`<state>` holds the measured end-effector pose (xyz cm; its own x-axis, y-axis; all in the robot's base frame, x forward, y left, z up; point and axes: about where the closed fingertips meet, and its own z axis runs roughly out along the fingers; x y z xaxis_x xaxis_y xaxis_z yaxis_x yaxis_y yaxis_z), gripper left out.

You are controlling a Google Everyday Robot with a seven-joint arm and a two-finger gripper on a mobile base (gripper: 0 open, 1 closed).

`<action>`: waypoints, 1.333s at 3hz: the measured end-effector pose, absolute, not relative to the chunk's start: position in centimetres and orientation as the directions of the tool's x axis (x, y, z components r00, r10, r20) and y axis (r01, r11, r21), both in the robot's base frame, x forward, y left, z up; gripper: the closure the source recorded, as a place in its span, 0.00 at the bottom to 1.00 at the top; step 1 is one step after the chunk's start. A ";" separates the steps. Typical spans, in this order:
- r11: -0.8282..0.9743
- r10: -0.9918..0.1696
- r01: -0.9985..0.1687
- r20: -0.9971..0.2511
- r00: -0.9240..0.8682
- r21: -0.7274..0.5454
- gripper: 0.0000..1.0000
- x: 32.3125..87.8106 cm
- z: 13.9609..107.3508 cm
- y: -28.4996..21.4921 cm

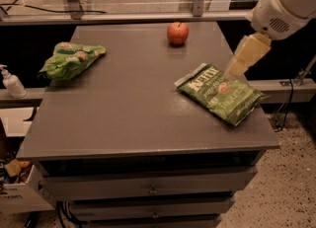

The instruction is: Move apple near green rice chip bag

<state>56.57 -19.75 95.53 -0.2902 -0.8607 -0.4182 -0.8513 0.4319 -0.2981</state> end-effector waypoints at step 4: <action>0.513 -0.733 -0.818 -0.629 -0.259 -0.261 0.00 65.3 92.5 -16.1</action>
Offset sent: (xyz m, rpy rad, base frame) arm 0.0352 0.0102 -0.0131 0.0992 -0.0306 -0.0299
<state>65.35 -16.12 92.45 -0.2591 -0.7329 -0.6290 -0.8177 0.5131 -0.2611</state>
